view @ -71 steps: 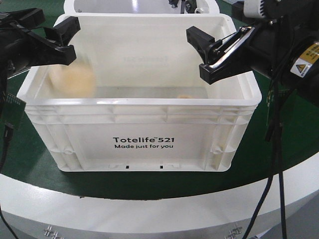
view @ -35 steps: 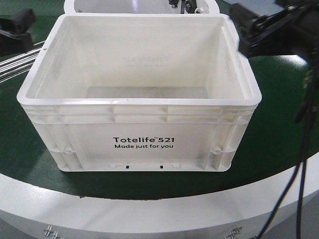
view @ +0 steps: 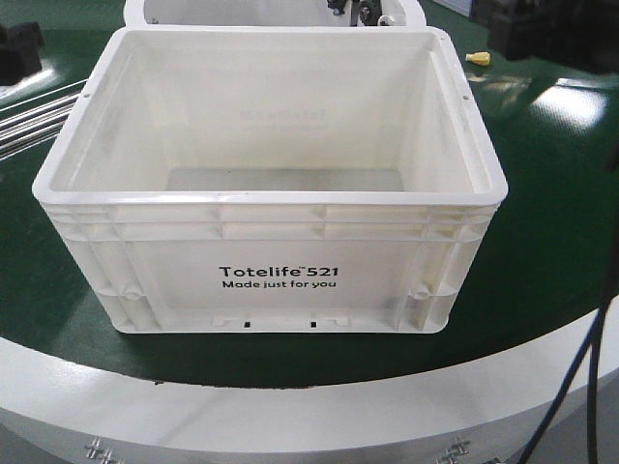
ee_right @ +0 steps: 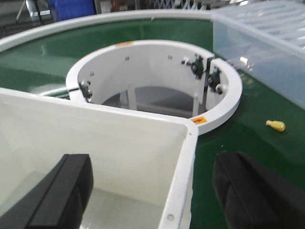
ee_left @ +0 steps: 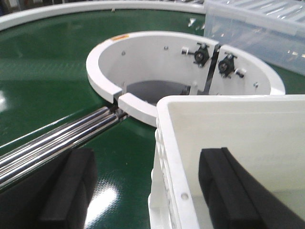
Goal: Place moving items into box and shelve
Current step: 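Raise both grippers and move them to the tote's far rim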
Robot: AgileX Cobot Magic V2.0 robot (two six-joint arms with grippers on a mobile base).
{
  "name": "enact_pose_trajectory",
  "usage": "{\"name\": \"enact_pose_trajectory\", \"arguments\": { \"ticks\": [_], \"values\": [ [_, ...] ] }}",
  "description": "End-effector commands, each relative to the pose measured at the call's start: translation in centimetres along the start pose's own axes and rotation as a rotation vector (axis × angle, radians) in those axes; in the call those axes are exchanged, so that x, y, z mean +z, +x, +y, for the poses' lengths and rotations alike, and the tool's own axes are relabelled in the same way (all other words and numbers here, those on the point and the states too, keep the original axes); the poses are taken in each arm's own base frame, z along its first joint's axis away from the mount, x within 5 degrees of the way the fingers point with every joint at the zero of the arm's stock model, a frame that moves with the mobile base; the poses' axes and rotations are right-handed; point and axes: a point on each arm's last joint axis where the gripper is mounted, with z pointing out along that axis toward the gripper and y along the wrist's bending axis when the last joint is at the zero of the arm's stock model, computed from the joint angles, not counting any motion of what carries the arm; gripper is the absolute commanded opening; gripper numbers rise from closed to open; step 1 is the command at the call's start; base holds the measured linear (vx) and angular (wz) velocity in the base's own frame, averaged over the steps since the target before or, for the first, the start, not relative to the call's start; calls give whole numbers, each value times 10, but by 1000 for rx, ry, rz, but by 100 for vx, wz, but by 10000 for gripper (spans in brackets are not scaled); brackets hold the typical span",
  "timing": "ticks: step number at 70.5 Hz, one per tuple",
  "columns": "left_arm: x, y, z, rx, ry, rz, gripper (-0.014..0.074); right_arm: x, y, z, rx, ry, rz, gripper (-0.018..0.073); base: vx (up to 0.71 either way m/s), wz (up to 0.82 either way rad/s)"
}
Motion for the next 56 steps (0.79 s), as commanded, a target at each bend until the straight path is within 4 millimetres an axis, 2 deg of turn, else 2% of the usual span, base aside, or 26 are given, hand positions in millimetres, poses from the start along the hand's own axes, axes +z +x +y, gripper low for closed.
{"name": "enact_pose_trajectory", "arguments": {
  "ticks": [1,7,16,25,33,42,56],
  "values": [
    [-1,-35,-4,-22,9,-70,576,-2,-34,0,6,-3,-60,545,0,0],
    [10,-53,-6,-25,-3,-13,576,13,-46,0,22,-16,14,536,0,0],
    [28,-66,-9,-37,-6,80,576,30,-58,1,55,-27,106,533,0,0],
    [46,-63,-14,-72,38,181,576,47,-59,0,92,-27,164,533,0,0],
    [57,-52,-19,-97,91,258,576,59,-51,0,99,-26,226,533,0,0],
    [64,-44,-22,-81,118,323,568,67,-41,-1,97,-25,308,533,0,0],
    [67,-37,-21,-75,118,386,547,69,-33,0,107,-27,381,533,0,0]
  ]
}}
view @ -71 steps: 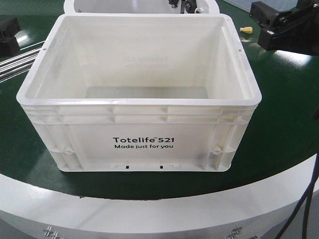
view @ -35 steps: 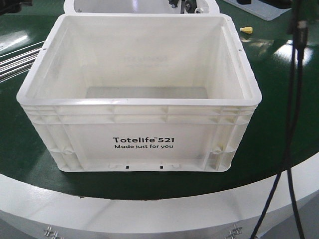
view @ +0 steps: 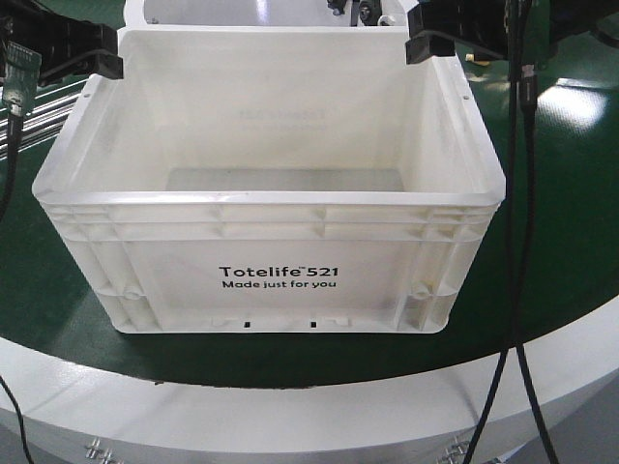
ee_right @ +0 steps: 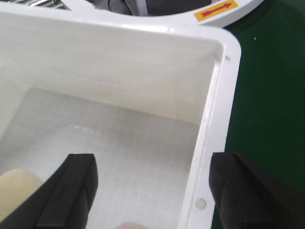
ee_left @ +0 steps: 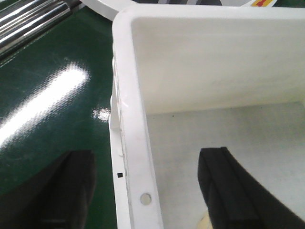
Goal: Place moving items into box and shelve
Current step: 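Raise both grippers and move them to the tote's far rim, then close both grippers on the tote's side rims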
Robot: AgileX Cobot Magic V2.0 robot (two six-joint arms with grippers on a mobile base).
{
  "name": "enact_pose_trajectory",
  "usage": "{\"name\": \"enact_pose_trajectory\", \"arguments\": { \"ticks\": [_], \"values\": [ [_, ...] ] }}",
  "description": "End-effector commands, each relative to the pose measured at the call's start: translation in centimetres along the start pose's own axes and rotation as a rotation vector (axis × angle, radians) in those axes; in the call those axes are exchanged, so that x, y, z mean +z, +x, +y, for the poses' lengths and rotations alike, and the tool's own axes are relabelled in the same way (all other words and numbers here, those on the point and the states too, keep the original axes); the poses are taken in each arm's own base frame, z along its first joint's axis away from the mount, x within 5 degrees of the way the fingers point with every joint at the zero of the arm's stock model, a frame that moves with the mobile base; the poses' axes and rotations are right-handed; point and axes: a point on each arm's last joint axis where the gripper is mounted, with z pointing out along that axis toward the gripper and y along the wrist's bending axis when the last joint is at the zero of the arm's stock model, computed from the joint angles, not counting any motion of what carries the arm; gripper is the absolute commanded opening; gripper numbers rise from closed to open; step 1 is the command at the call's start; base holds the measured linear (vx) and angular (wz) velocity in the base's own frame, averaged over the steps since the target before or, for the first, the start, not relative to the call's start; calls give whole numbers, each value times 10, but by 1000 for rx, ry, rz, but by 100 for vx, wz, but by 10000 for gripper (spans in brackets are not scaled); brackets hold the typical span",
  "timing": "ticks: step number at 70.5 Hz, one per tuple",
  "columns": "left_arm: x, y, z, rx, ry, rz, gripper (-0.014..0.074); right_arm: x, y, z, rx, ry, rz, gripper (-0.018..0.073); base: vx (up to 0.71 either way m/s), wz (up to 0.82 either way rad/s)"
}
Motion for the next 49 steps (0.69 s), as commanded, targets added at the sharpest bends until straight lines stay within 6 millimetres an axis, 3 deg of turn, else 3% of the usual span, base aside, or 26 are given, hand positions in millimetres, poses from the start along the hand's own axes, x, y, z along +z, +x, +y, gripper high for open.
{"name": "enact_pose_trajectory", "arguments": {
  "ticks": [1,49],
  "values": [
    [-21,-14,-6,-3,28,-103,545,-25,-12,1,8,-4,-104,533,0,0],
    [-20,-9,-6,-3,28,-46,513,16,0,-4,64,8,75,508,0,0]
  ]
}}
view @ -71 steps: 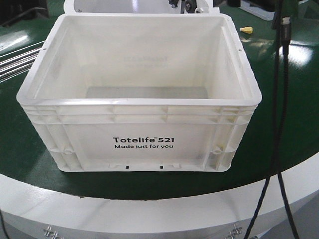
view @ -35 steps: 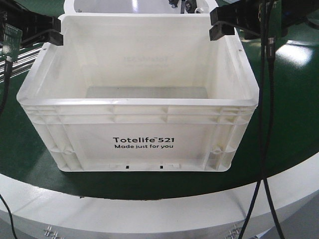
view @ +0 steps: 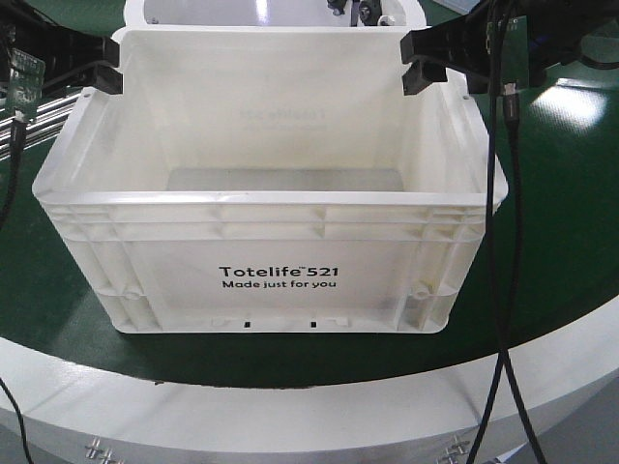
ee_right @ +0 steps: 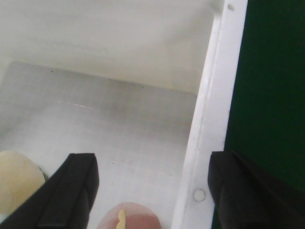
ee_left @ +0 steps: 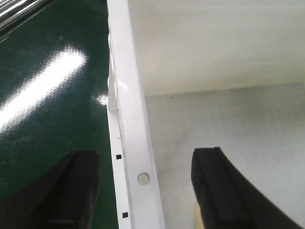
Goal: Place moving items into box and shelve
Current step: 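Close both grippers on the tote's side rims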
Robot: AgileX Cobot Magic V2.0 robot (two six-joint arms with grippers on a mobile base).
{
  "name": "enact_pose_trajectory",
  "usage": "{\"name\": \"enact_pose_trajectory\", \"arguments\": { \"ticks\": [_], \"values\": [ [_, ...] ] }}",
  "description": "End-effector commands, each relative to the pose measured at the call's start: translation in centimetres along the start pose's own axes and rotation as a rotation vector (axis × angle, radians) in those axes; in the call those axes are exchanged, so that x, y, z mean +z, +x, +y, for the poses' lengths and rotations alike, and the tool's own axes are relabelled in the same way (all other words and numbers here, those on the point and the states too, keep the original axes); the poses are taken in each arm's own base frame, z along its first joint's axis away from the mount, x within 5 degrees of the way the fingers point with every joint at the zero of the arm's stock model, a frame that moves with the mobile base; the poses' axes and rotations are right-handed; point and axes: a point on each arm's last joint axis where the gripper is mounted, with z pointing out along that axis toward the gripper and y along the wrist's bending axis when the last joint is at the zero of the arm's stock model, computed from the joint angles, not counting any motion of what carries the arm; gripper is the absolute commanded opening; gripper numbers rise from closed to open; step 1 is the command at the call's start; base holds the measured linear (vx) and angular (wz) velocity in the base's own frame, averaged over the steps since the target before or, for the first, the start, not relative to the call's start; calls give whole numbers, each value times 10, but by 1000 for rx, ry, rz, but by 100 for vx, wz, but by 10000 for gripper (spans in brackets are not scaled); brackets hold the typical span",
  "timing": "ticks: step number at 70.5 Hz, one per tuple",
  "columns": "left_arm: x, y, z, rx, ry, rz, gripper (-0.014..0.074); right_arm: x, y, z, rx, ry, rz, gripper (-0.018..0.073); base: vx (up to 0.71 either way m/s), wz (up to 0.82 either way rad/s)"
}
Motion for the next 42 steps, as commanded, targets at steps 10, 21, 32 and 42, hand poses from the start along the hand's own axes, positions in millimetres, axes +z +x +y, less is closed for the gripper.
{"name": "enact_pose_trajectory", "arguments": {
  "ticks": [10,21,32,42],
  "values": [
    [-22,-11,-6,-1,27,-103,513,-8,-5,-5,13,47,-30,492,0,0],
    [-22,-11,-6,0,26,-104,513,-8,-4,-7,16,68,-23,491,0,0],
    [-22,-11,-6,-1,26,-108,513,-8,-4,-7,17,67,-21,491,0,0],
    [-22,-11,-6,-1,26,-107,513,-3,-2,-7,23,63,13,491,0,0]
  ]
}}
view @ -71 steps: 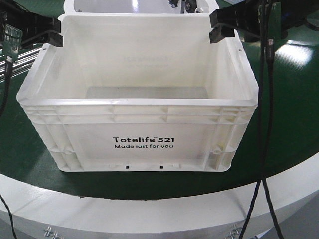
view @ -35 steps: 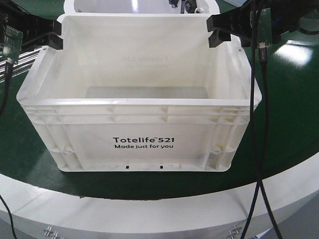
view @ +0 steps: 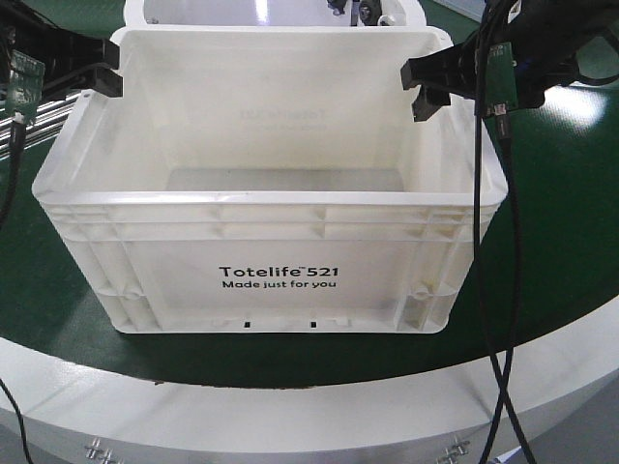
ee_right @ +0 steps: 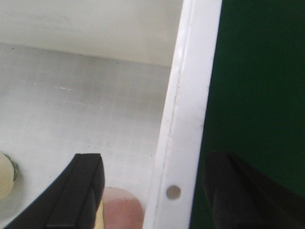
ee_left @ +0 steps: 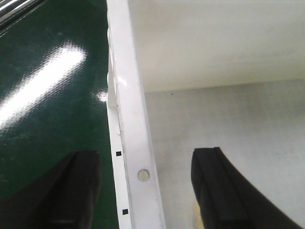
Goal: Place moving items into box and shelve
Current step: 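Close both grippers on the tote's side rims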
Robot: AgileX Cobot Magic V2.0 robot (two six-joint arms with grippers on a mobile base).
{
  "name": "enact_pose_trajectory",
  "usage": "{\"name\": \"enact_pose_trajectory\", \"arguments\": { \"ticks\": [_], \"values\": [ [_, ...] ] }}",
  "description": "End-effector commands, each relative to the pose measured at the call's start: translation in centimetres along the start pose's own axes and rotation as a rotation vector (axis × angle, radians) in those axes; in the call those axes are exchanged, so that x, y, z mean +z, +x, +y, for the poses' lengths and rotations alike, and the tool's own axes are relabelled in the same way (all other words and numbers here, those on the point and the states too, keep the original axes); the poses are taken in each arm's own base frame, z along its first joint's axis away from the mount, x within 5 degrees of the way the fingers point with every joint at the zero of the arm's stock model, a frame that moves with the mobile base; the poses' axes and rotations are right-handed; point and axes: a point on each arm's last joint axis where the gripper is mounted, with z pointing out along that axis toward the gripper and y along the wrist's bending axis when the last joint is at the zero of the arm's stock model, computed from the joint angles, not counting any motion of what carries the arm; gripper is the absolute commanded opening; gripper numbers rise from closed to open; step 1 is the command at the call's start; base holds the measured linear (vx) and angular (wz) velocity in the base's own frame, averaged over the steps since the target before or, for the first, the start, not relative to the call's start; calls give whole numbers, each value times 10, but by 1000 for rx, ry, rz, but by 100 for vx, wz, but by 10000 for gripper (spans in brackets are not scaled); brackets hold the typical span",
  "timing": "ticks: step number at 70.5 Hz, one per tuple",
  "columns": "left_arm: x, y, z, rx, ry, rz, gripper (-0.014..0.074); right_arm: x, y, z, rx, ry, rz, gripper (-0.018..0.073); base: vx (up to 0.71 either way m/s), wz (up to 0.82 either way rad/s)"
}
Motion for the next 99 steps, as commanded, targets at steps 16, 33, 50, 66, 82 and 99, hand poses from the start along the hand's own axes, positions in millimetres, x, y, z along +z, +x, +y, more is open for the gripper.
{"name": "enact_pose_trajectory", "arguments": {
  "ticks": [16,33,50,66,82,99],
  "values": [
    [-22,-11,-6,0,26,-111,513,-8,-6,0,1,-5,-44,488,0,0],
    [-22,-11,-6,0,26,-102,513,-7,-7,0,3,-6,-45,413,0,0],
    [-22,-10,-6,0,26,-94,513,-5,-6,0,8,-5,-33,121,0,0],
    [-22,-9,-6,0,26,-89,513,-5,-6,0,2,-4,-28,-17,0,0],
    [-22,-9,-6,-1,26,-86,513,-5,-5,0,5,-8,-24,-15,0,0],
    [-21,-9,-6,-3,27,-82,513,-5,-5,0,6,-10,-24,-12,0,0]
  ]
}}
